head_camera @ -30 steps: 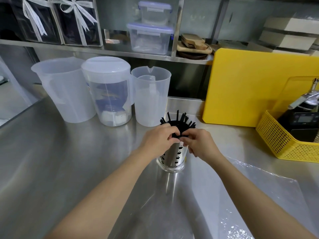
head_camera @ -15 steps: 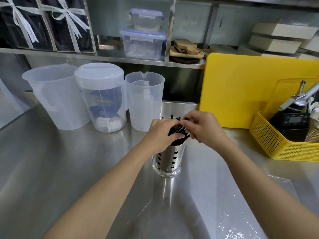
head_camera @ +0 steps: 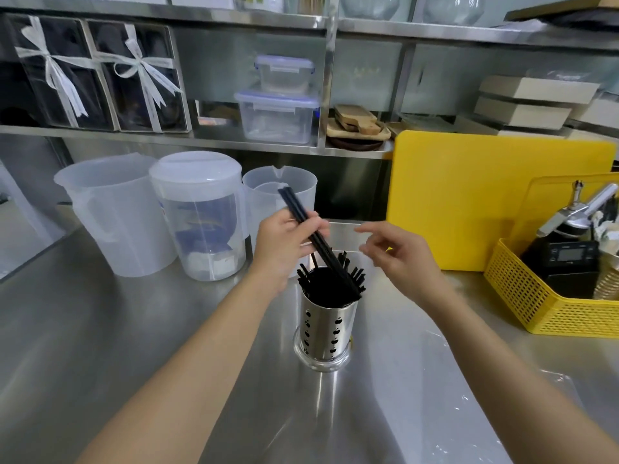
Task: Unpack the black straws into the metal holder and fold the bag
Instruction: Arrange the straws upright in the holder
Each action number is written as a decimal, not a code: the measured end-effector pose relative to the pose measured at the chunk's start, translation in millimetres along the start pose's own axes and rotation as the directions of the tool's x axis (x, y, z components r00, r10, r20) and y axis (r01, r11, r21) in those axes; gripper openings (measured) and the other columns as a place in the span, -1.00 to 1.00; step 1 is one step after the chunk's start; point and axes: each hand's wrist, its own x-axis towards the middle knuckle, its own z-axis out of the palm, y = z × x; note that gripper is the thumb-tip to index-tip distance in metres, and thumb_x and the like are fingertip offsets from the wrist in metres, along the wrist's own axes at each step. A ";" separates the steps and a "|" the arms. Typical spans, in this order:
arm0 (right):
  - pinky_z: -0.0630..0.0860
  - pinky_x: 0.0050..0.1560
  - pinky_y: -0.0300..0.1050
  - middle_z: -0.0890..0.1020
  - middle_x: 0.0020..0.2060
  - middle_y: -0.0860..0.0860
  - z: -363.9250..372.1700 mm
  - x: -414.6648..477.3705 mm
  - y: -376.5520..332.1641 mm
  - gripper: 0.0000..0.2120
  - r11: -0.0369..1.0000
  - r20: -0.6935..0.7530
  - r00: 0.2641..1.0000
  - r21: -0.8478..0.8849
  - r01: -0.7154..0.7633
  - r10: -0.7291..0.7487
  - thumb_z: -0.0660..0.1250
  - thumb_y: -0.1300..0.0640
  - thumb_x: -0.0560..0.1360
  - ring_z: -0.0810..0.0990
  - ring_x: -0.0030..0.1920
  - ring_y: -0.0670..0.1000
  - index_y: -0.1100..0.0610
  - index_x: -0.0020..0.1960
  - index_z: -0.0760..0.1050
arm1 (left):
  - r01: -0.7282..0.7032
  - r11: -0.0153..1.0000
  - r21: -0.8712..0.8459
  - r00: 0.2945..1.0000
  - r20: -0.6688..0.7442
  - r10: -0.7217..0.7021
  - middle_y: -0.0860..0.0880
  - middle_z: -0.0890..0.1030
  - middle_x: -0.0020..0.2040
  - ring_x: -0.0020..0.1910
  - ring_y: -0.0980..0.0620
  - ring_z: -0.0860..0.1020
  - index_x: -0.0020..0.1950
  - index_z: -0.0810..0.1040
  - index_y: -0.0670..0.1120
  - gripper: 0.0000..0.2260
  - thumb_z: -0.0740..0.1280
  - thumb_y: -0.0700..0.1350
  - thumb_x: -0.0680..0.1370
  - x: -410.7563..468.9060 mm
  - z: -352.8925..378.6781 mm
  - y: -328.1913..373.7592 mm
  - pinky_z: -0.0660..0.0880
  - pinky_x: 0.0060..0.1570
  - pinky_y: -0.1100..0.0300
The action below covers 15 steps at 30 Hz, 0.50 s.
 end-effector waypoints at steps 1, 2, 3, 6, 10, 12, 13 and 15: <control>0.44 -0.24 -0.27 0.53 -0.30 -0.05 1.5 -0.5 3.2 -0.61 0.999 0.031 0.999 -0.037 0.019 -0.018 0.33 0.35 0.45 0.45 -0.32 -0.11 -0.11 0.07 0.51 | 0.081 0.987 -0.141 0.996 -0.024 -0.086 -0.02 0.70 -0.30 -0.20 0.03 0.68 -0.10 0.55 -0.14 -0.96 0.33 -0.25 0.50 3.4 -4.0 2.8 0.63 -0.22 0.17; 0.44 -0.23 -0.29 0.54 -0.26 -0.05 3.1 -0.6 5.9 -0.54 0.997 0.062 0.998 -0.071 0.037 -0.033 0.34 0.38 0.43 0.46 -0.30 -0.09 -0.12 0.13 0.50 | 0.169 0.938 -0.303 0.983 -0.016 -0.183 -0.06 0.70 -0.29 -0.20 0.02 0.69 -0.09 0.54 -0.17 -0.97 0.31 -0.25 0.51 6.8 -7.6 4.7 0.63 -0.19 0.14; 0.44 -0.21 -0.30 0.55 -0.22 -0.03 4.8 -0.3 7.9 -0.48 0.994 0.089 0.995 -0.091 0.055 -0.047 0.36 0.40 0.40 0.48 -0.27 -0.06 -0.12 0.19 0.47 | 0.247 0.865 -0.437 0.963 0.013 -0.268 -0.09 0.70 -0.29 -0.21 0.01 0.69 -0.09 0.53 -0.21 -0.96 0.30 -0.26 0.52 8.9 -10.5 5.9 0.63 -0.17 0.12; 0.39 -0.16 -0.42 0.53 -0.21 -0.05 10.0 0.6 8.0 -0.37 0.991 0.120 0.985 -0.048 0.127 -0.121 0.44 0.33 0.35 0.45 -0.22 -0.11 -0.14 0.28 0.37 | 0.368 0.757 -0.539 0.914 0.062 -0.400 -0.14 0.68 -0.35 -0.30 0.02 0.68 -0.14 0.51 -0.25 -0.94 0.29 -0.28 0.51 7.4 -14.9 4.0 0.62 -0.19 0.12; 0.38 -0.16 -0.41 0.51 -0.26 -0.05 14.1 3.0 -0.7 -0.41 0.971 0.114 0.965 0.000 0.239 -0.238 0.47 0.16 0.33 0.42 -0.24 -0.15 -0.10 0.29 0.36 | 0.436 0.748 -0.499 0.878 0.056 -0.475 -0.13 0.67 -0.40 -0.38 0.04 0.67 -0.15 0.50 -0.26 -0.94 0.28 -0.30 0.51 3.5 -13.7 -6.3 0.61 -0.36 0.21; 0.35 -0.18 -0.43 0.48 -0.29 -0.14 15.3 3.3 -6.9 -0.50 0.966 0.105 0.961 0.008 0.258 -0.257 0.46 0.10 0.35 0.43 -0.24 -0.19 -0.07 0.26 0.42 | 0.468 0.750 -0.467 0.862 0.054 -0.504 -0.12 0.66 -0.41 -0.41 0.06 0.66 -0.14 0.50 -0.26 -0.96 0.29 -0.29 0.51 1.5 -10.9 -8.7 0.60 -0.40 0.25; 0.35 -0.19 -0.45 0.46 -0.28 -0.18 15.6 3.1 -9.2 -0.56 0.962 0.093 0.958 0.000 0.273 -0.272 0.44 0.10 0.37 0.44 -0.23 -0.21 -0.02 0.23 0.48 | 0.483 0.750 -0.452 0.856 0.062 -0.514 -0.11 0.66 -0.42 -0.43 0.06 0.65 -0.15 0.51 -0.25 -0.95 0.29 -0.29 0.51 0.4 -8.6 -9.1 0.58 -0.42 0.27; 0.36 -0.19 -0.46 0.50 -0.26 -0.21 16.2 2.1 -11.4 -0.72 0.947 0.064 0.946 -0.031 0.320 -0.317 0.39 0.11 0.42 0.48 -0.22 -0.26 0.12 0.12 0.59 | 0.505 0.752 -0.423 0.848 0.082 -0.523 -0.10 0.65 -0.44 -0.45 0.07 0.64 -0.18 0.51 -0.24 -0.92 0.29 -0.28 0.51 -1.0 -4.1 -11.5 0.57 -0.45 0.29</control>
